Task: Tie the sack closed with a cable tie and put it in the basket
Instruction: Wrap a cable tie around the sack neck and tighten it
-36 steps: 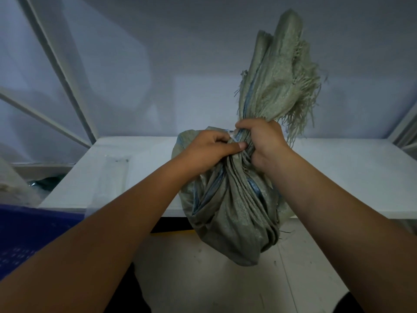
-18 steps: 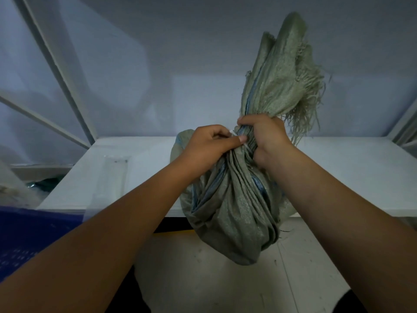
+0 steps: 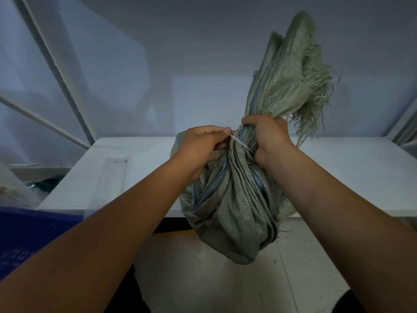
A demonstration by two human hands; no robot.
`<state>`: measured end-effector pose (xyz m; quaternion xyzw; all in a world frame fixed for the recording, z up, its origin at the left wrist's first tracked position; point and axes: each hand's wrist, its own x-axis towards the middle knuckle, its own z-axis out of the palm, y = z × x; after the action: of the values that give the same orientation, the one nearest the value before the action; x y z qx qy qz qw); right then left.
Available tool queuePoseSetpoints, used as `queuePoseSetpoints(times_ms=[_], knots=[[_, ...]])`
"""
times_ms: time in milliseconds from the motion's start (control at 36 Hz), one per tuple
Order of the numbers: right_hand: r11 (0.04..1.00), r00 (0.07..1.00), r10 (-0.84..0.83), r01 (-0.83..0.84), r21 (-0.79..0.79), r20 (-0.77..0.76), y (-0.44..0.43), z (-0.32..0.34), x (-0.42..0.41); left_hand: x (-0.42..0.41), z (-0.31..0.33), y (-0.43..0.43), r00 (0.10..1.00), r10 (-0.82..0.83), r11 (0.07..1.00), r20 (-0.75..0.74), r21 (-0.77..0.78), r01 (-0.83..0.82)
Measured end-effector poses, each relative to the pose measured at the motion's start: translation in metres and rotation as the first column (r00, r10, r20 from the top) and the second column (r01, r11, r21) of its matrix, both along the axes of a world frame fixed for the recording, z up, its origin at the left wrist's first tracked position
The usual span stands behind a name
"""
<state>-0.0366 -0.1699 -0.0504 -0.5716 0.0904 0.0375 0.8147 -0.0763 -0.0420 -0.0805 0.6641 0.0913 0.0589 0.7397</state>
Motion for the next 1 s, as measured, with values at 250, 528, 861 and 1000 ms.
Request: queuePoseSetpoints(times_ms=[250,528,861,1000], knots=[[1.0,1.0,0.027,-0.027,-0.016,-0.016,0.002,-0.001,0.001,0.001,-0.001,0.001,0.999,0.034,0.999,-0.02,-0.037,-0.035],[0.94,0.983,0.177,-0.152,-0.307,0.054,0.013,-0.014,-0.002,0.006,-0.007,0.007,0.987,0.136,0.978,-0.09,-0.146,-0.148],[0.584,0.817,0.257,0.295,-0.757,0.516,0.014,-0.016,-0.009,0.008,-0.007,0.006,0.975,0.214,0.938,-0.059,-0.267,-0.222],[0.488,0.862,0.194,0.329,-0.809,0.468,0.021,-0.03,-0.018,0.008,-0.008,0.007,0.964,0.261,0.915,-0.048,-0.307,-0.263]])
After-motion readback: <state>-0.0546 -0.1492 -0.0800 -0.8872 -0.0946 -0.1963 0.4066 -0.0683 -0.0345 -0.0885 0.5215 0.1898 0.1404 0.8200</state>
